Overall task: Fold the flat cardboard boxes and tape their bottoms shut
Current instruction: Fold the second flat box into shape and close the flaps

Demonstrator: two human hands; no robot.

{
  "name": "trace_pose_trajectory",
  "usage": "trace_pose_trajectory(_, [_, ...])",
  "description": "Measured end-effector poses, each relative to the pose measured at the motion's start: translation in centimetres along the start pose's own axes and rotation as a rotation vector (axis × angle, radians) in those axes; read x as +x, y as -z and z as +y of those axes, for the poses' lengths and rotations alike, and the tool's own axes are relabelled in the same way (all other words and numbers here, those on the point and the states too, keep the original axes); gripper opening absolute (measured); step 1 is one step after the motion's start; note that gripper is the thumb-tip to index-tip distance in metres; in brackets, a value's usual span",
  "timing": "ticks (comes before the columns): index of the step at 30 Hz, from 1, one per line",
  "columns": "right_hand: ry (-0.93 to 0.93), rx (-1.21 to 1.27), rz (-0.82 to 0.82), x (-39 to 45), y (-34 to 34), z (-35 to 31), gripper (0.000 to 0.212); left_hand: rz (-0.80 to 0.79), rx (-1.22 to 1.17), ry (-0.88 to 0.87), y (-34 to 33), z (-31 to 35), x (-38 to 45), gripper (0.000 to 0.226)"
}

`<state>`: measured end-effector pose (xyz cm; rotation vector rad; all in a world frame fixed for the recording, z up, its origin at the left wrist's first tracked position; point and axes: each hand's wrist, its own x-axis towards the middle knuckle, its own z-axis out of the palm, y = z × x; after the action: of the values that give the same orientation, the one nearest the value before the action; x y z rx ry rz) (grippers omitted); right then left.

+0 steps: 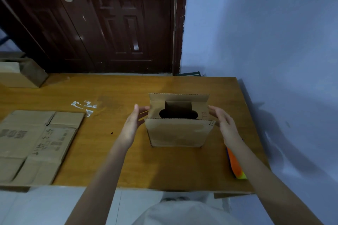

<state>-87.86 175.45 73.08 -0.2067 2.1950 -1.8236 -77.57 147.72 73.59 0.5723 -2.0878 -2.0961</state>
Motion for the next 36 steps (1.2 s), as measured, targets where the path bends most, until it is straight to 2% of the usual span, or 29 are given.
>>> trace_pose_trajectory(2, [0.044, -0.047, -0.052, -0.6, 0.9, -0.2, 0.035, -0.041, 0.000, -0.034, 0.8, -0.1, -0.4, 0.078])
trace_pose_trajectory(4, [0.108, -0.122, -0.166, -1.1, 1.5, -0.5, 0.052, -0.103, 0.057, -0.075, 1.6, -0.2, -1.1, 0.078])
trace_pose_trajectory(6, [0.114, -0.148, -0.239, -1.3, 1.6, -0.7, 0.058, -0.150, 0.074, -0.071, 1.9, 0.0, -1.4, 0.074])
trace_pose_trajectory(9, [0.092, -0.145, -0.201, -1.1, 1.2, -0.9, 0.067, -0.090, 0.103, -0.058, 1.2, 0.5, -1.8, 0.052])
trace_pose_trajectory(11, [0.078, -0.137, -0.143, -0.9, 0.9, -1.1, 0.066, -0.022, 0.138, -0.055, 0.8, 0.5, -1.8, 0.041])
trace_pose_trajectory(14, [0.095, -0.150, -0.093, -0.8, 0.5, -1.5, 0.062, 0.053, 0.134, -0.055, 0.3, 0.5, -1.4, 0.036])
trace_pose_trajectory(18, [0.107, -0.186, -0.082, -0.6, 0.2, -2.1, 0.068, 0.129, 0.097, -0.060, -0.4, 0.6, -1.1, 0.050])
trace_pose_trajectory(21, [0.088, -0.218, -0.085, -0.2, 0.1, -2.3, 0.077, 0.124, 0.084, -0.076, -0.4, 0.6, -0.8, 0.059])
trace_pose_trajectory(26, [0.043, -0.257, -0.109, 0.6, -0.1, -2.6, 0.097, 0.133, 0.090, -0.021, -0.6, 1.0, 0.1, 0.055])
trace_pose_trajectory(29, [0.011, -0.287, -0.141, 0.9, -0.1, -3.0, 0.108, 0.105, 0.141, -0.024, -0.4, 1.3, 0.4, 0.072])
trace_pose_trajectory(32, [0.014, -0.325, -0.194, 0.9, 0.0, -3.5, 0.106, 0.040, 0.216, -0.024, -0.2, 1.7, 0.6, 0.089])
trace_pose_trajectory(36, [0.026, -0.353, -0.213, 0.8, 0.2, -3.7, 0.088, 0.022, 0.244, 0.007, -0.5, 2.3, 1.1, 0.079])
